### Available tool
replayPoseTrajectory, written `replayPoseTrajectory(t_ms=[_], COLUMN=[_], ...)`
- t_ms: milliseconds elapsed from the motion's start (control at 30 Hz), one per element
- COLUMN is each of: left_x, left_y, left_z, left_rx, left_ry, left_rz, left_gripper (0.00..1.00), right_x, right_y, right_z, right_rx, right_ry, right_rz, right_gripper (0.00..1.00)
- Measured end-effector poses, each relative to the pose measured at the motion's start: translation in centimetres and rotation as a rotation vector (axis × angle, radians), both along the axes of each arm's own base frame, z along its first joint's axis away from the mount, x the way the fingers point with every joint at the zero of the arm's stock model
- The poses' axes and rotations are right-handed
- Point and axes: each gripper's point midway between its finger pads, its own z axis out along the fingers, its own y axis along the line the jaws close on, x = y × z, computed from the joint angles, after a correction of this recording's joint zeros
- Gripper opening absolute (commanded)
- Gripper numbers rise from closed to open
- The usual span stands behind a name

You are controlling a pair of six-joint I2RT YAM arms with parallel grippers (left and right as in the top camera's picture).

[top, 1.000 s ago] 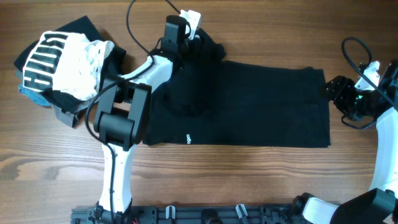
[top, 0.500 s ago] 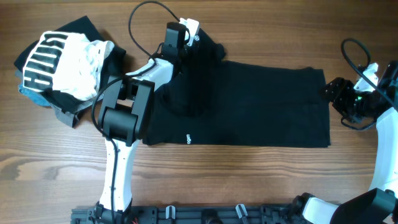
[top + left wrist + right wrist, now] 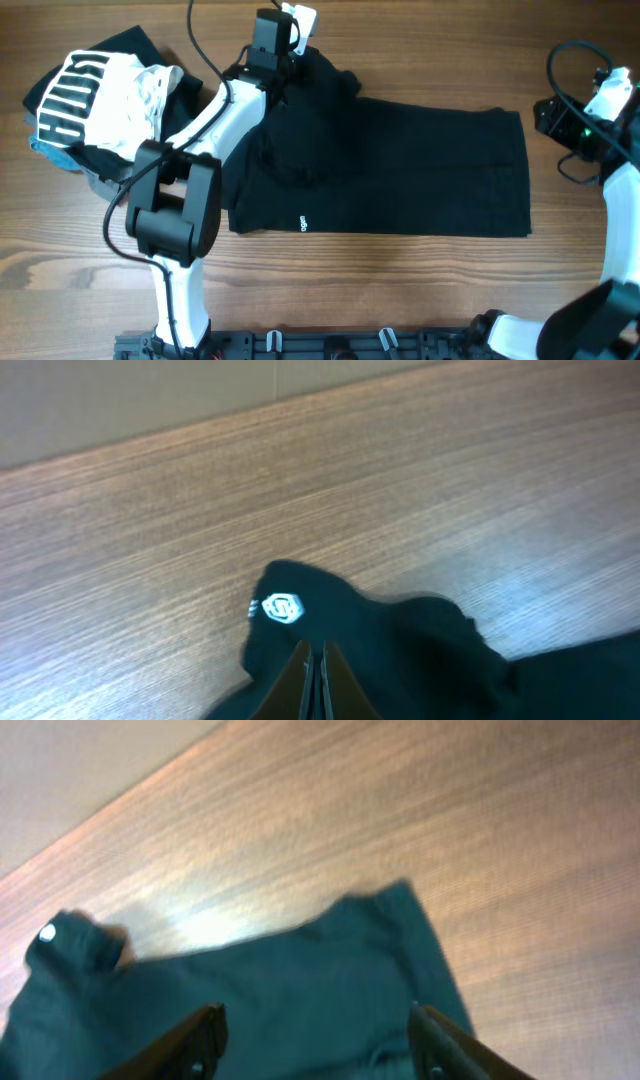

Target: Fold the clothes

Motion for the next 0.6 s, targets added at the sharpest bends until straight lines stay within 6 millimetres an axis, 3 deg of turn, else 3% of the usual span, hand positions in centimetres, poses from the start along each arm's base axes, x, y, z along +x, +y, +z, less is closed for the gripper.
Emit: replayPoseTrajectory(t_ms=[167,233,300,333,500,600], left_x=[-2.3,-2.8,-2.9,-2.9,-3.1,-3.4], left_y=[0.8,1.0,1.0,1.0,1.1,1.2], left_z=[-1.8,-2.3,-2.3,-2.3,-2.5,-2.8], left_rx=[0.043,0.053,0.053,0.056,0.056,0.062], left_ry=[0.126,0.154,0.158,0.157,0.17,0.186], left_rz=[0.0,0.0,0.001,-0.002,0.003,0.002], left_gripper=[0.04,0.2,0.5,0.56,0.55,0.68], right_x=[2.1,2.6,2.9,3.1,6.3,8.2], right_y=[-1.1,-1.2,-1.0,-1.0,-0.4,-0.4], right_z=[-4.8,-7.5,-9.5,-10.2,-11.5,-12.4], right_rx=[0.023,0.026,0.029,0.027,-0.046,-0.117], right_ry=[0.061,0.11,0.151,0.161,0.111,0.089], right_rz=[-0.018,-0.022,-0.02,-0.017,0.029,0.03], right_gripper=[0.59,0.59,0.7,0.74,0.81,0.84])
